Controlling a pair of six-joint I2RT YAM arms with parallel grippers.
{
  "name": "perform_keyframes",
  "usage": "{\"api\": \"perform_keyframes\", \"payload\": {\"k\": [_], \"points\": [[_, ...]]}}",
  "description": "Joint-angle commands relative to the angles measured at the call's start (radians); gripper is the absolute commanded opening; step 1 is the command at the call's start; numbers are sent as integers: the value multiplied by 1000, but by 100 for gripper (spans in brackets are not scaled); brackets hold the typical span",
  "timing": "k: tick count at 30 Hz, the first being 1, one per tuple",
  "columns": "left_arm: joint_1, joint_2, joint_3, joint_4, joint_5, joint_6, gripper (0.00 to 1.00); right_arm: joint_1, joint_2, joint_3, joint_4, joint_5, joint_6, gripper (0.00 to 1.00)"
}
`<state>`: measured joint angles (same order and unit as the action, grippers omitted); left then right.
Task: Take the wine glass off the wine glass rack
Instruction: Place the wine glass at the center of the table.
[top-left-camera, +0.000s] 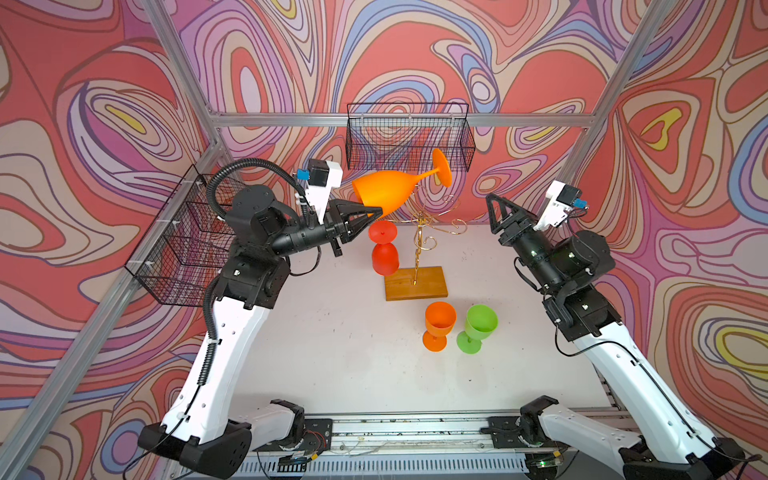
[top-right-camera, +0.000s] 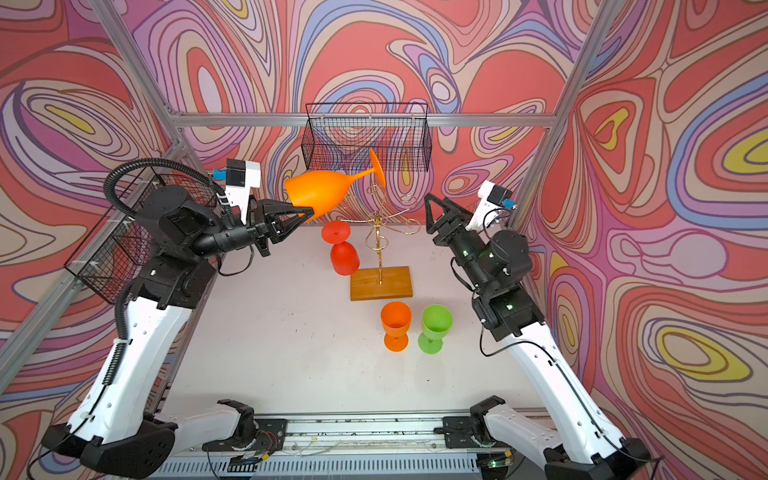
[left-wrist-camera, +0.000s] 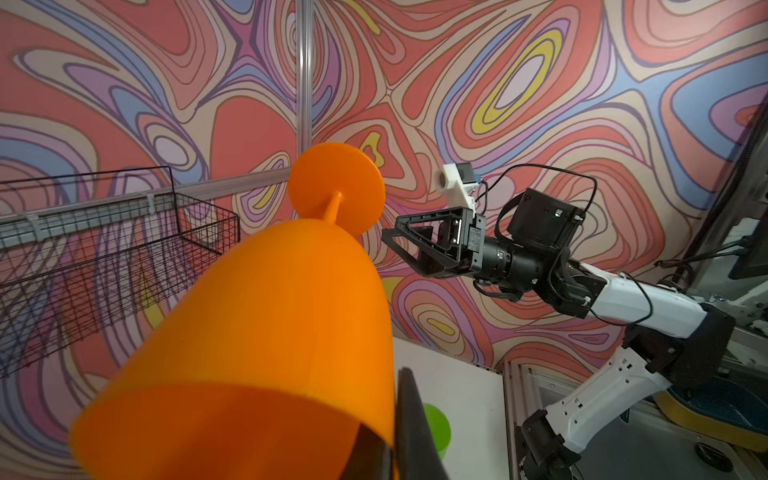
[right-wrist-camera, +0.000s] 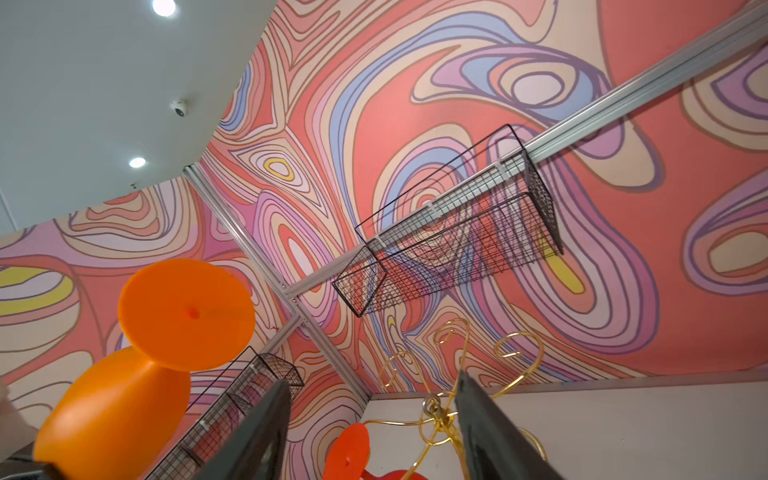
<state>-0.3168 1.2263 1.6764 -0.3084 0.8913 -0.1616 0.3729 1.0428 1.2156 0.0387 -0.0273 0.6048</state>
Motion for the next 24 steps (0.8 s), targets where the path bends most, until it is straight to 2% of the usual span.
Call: {"api": "perform_keyframes", "payload": {"k": [1, 8, 12, 17, 24], "points": [[-26, -18, 37, -349, -170, 169, 0, 2, -5, -21, -87, 87, -64, 67], [-85, -58, 134, -652, -301, 230, 0, 3, -8, -34, -174, 218, -122, 66], [-116, -64, 192, -798, -315, 250, 0, 3, -12, -43, -180, 236, -127, 66], [-126, -60, 233, -920, -263, 273, 0, 3, 0, -43, -192, 254, -132, 66], [-253, -22, 163, -990, -369, 274, 0, 3, 19, -30, -201, 264, -142, 65]]}}
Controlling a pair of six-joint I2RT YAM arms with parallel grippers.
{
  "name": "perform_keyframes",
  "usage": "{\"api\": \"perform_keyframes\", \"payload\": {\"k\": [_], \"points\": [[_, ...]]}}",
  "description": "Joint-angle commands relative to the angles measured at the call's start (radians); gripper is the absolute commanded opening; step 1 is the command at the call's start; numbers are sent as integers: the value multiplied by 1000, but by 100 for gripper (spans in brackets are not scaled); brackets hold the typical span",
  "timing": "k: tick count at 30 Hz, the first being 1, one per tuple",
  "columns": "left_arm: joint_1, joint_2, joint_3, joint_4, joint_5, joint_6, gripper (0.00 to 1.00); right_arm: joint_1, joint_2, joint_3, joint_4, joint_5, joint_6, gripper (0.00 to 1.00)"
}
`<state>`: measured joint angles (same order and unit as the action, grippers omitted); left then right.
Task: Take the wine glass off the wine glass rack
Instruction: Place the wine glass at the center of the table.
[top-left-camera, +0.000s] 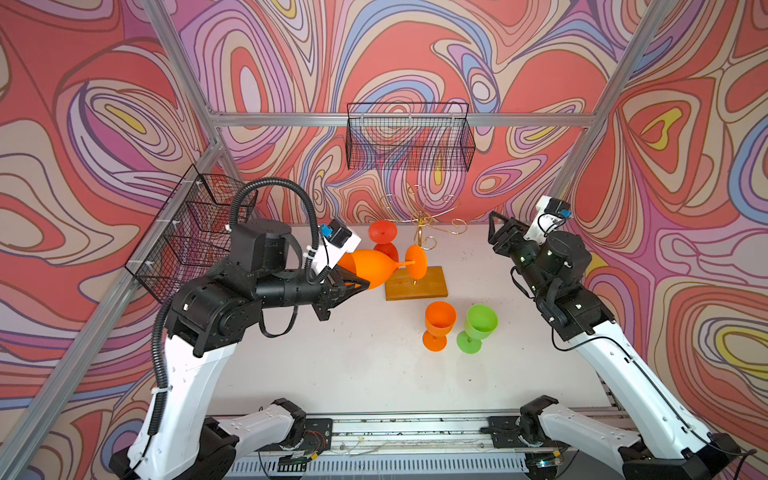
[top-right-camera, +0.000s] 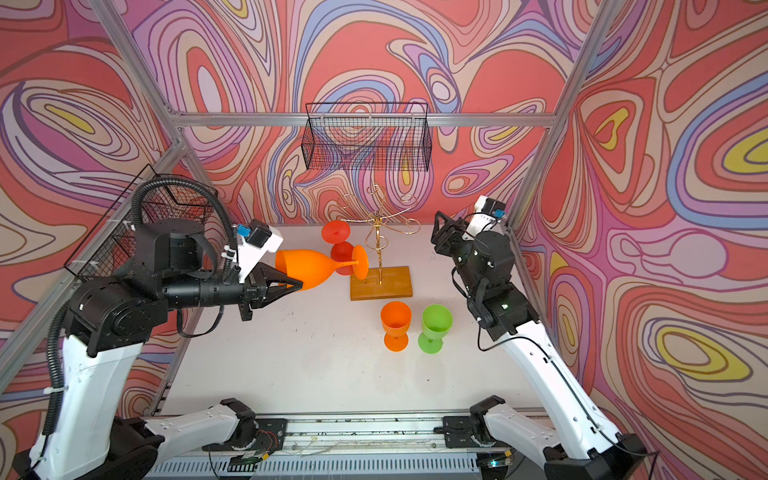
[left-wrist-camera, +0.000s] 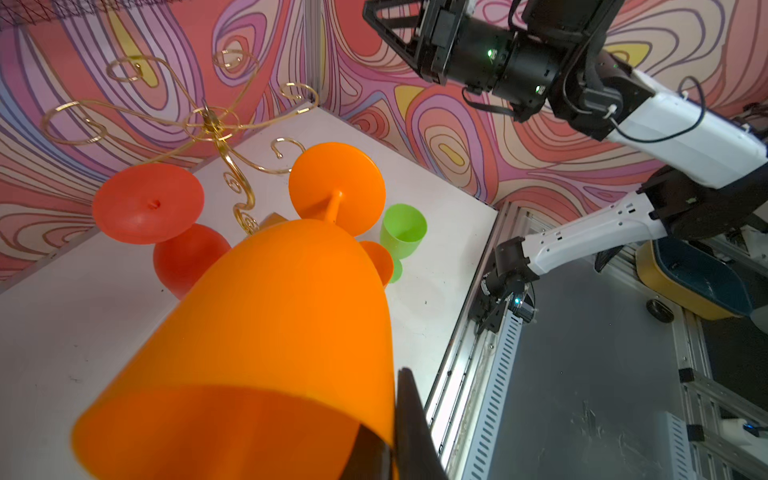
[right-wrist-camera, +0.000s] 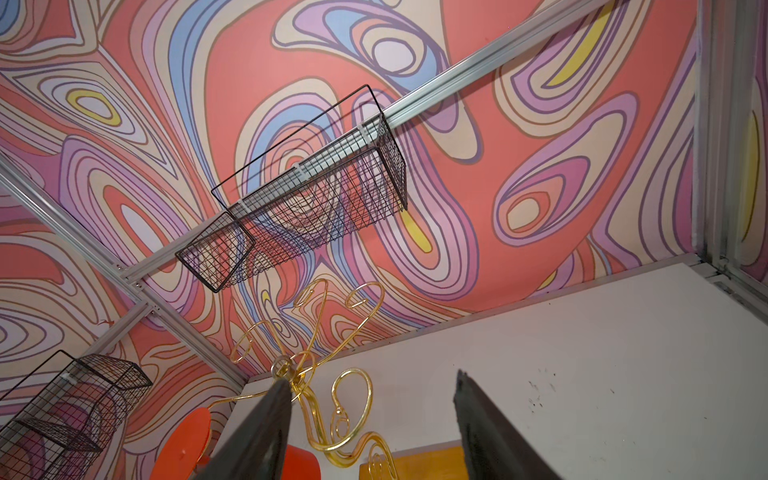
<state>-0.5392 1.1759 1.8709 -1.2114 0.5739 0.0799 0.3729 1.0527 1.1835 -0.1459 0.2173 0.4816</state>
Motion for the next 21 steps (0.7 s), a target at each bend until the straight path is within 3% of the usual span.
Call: {"api": "perform_keyframes", "payload": {"k": [1, 12, 21], "points": [[-45, 33, -48, -91, -66, 29, 0, 3, 11, 2, -15, 20, -19, 65], [-108, 36, -165, -142, -236, 26, 0, 2, 13, -5, -26, 38, -29, 65], [-225, 172, -179, -168, -407, 47, 0, 2, 20, -7, -43, 55, -37, 65]]}}
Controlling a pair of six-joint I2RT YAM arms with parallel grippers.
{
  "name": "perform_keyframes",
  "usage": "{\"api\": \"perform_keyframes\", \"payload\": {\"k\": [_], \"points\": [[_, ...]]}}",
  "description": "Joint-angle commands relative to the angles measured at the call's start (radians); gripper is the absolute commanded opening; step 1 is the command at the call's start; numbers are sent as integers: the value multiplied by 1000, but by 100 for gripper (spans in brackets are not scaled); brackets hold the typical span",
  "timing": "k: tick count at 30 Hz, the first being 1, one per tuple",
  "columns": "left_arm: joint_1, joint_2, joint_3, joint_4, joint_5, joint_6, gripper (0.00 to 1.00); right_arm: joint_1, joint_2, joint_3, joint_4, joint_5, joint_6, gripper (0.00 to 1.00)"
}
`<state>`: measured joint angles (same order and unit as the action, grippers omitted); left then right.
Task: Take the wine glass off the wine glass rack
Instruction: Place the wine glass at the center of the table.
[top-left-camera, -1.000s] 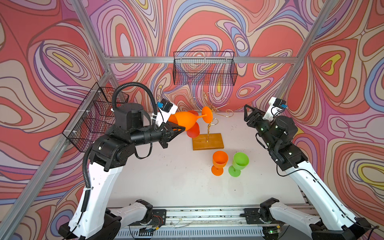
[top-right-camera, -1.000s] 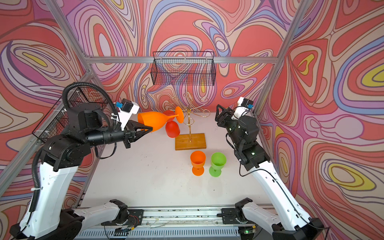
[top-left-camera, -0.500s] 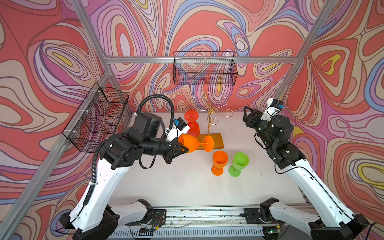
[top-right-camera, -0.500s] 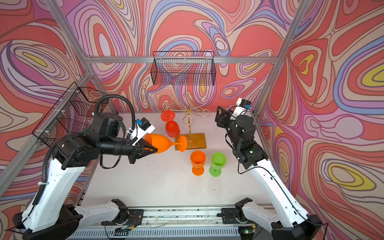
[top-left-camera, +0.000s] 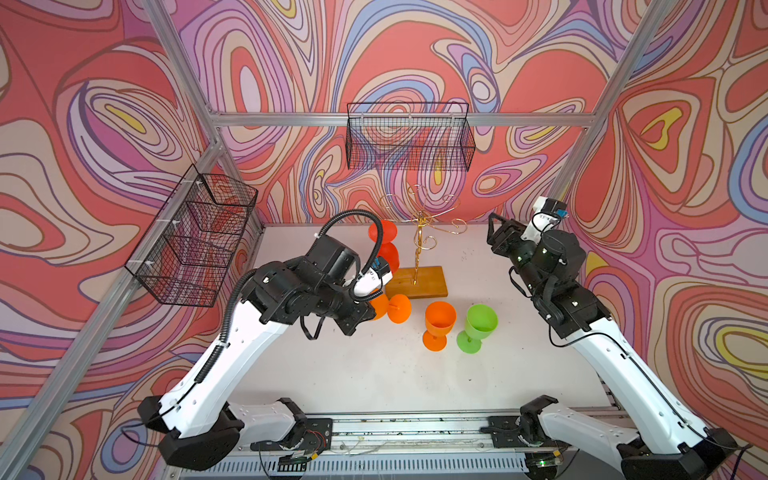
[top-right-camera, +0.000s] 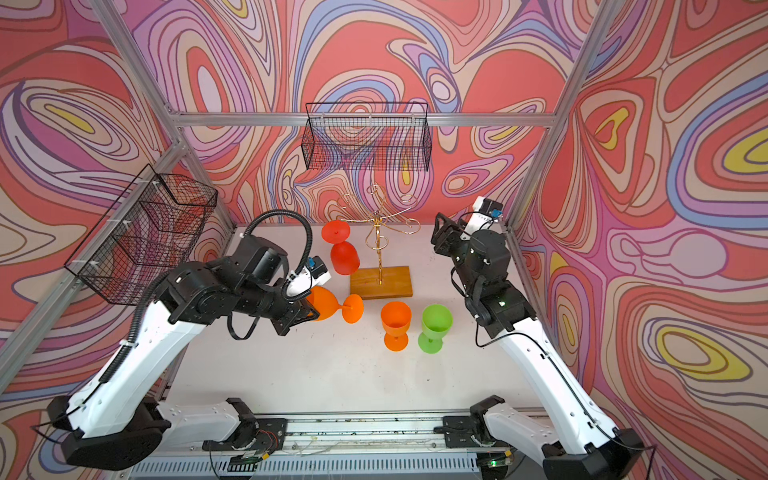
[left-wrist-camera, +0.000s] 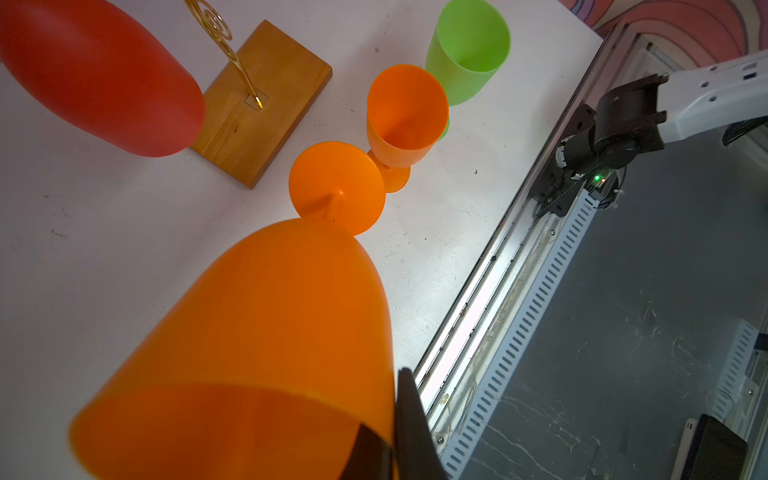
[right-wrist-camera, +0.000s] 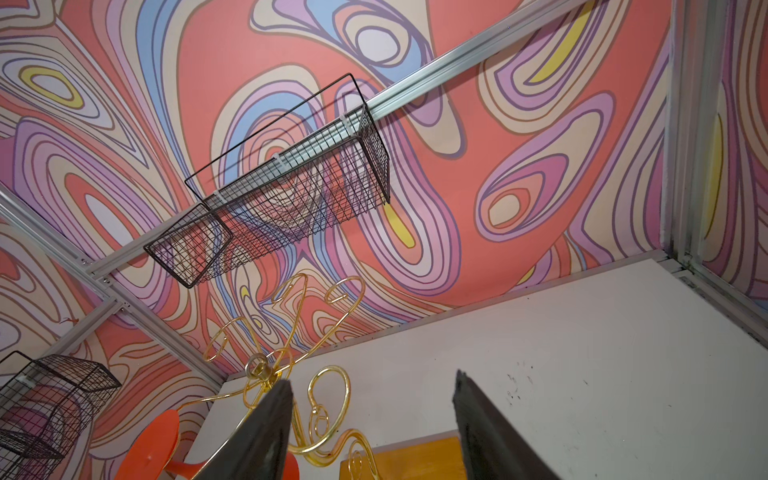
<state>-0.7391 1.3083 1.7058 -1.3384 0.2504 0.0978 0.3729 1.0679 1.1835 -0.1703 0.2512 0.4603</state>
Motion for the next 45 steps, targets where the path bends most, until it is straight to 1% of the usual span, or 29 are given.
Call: {"api": "perform_keyframes", "payload": {"k": [1, 5, 13, 16, 20, 24, 29, 35, 36, 37, 41, 45], "points": [[-37, 58, -14, -39, -102, 29, 0, 3, 5, -8, -18, 22, -15, 65], [-70, 114, -14, -32, -147, 35, 0, 1, 4, -12, -25, 35, -17, 65], [-134, 254, 6, -32, -217, 52, 0, 1, -16, -27, -35, 112, -20, 65], [-149, 296, 17, -29, -209, 57, 0, 1, -27, -33, -39, 149, -18, 66], [-161, 348, 21, -32, -246, 60, 0, 1, -55, -42, -44, 200, -18, 66], [-167, 392, 32, -34, -241, 68, 0, 1, -79, -44, -46, 231, -26, 66], [-174, 441, 45, -28, -238, 70, 0, 1, -84, -47, -51, 234, -26, 66], [-183, 499, 74, -45, -261, 74, 0, 1, -65, -41, -61, 223, -18, 67], [-183, 505, 76, -46, -261, 75, 2, 0, -62, -40, -62, 222, -18, 67], [-181, 509, 77, -47, -262, 76, 7, 1, -61, -39, -61, 220, -18, 67], [-183, 517, 84, -47, -258, 75, 21, 1, -58, -42, -58, 218, -14, 67], [-184, 526, 94, -51, -260, 76, 32, 1, -55, -42, -57, 217, -15, 67]]}}
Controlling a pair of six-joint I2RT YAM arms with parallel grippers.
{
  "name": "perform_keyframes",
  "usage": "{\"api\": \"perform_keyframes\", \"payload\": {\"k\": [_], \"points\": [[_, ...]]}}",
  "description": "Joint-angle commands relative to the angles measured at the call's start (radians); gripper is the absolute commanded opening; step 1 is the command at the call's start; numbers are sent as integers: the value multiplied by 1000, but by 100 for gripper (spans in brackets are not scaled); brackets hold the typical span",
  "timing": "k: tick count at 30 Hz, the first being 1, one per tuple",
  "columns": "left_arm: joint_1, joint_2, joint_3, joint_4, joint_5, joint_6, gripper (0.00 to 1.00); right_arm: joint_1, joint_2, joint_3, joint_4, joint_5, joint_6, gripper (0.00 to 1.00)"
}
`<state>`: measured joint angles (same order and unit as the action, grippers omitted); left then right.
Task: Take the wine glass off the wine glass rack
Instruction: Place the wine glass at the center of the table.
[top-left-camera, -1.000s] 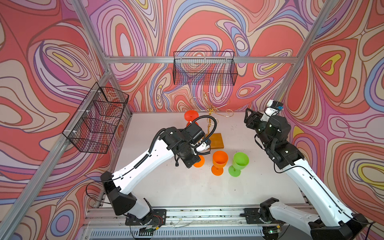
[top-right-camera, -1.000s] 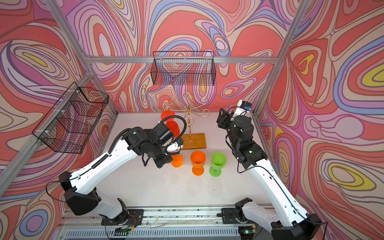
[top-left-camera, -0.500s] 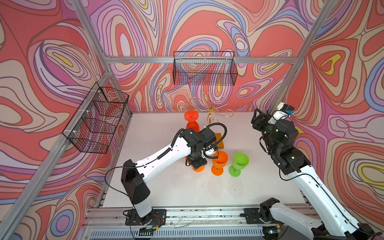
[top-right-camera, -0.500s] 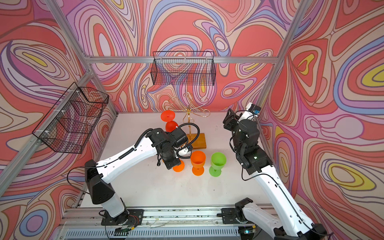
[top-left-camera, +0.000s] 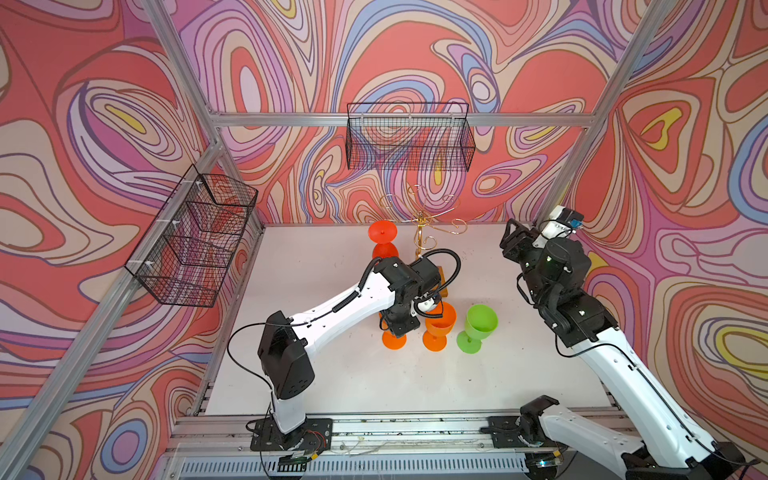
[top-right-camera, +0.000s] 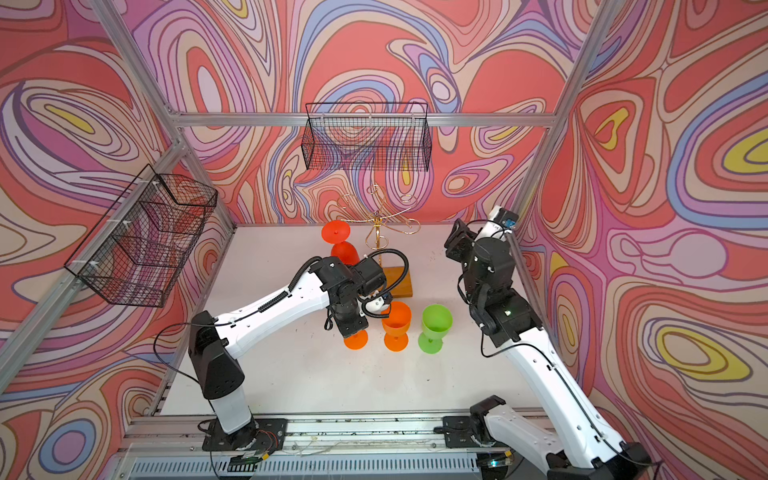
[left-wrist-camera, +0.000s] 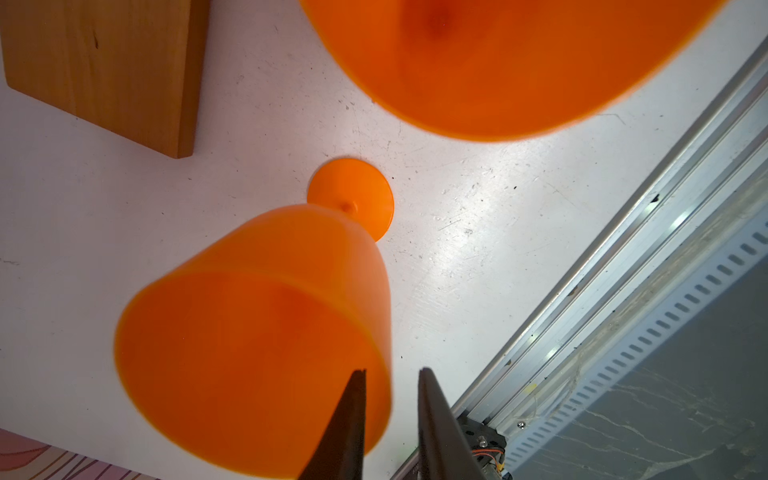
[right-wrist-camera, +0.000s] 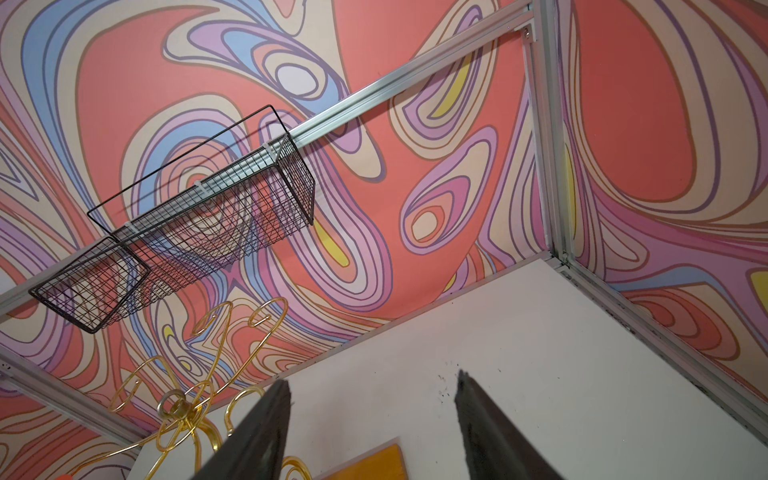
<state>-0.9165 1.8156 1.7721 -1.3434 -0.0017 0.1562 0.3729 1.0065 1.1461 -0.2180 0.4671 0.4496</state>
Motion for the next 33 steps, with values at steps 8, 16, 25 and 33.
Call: {"api": "perform_keyframes", "payload": {"k": [8, 16, 25, 33], "points": [[-7, 1, 48, -46, -11, 15, 49, 0, 5, -5, -9, -1, -6, 67], [-6, -90, 112, -63, 32, 8, 73, 1, 9, -3, -9, -7, -2, 67], [-6, -376, 153, 67, -62, -61, 77, 1, 11, 7, 6, -110, 0, 67], [-6, -820, -196, 604, -338, -80, 85, 0, 55, 65, 23, -382, 52, 66]]}}
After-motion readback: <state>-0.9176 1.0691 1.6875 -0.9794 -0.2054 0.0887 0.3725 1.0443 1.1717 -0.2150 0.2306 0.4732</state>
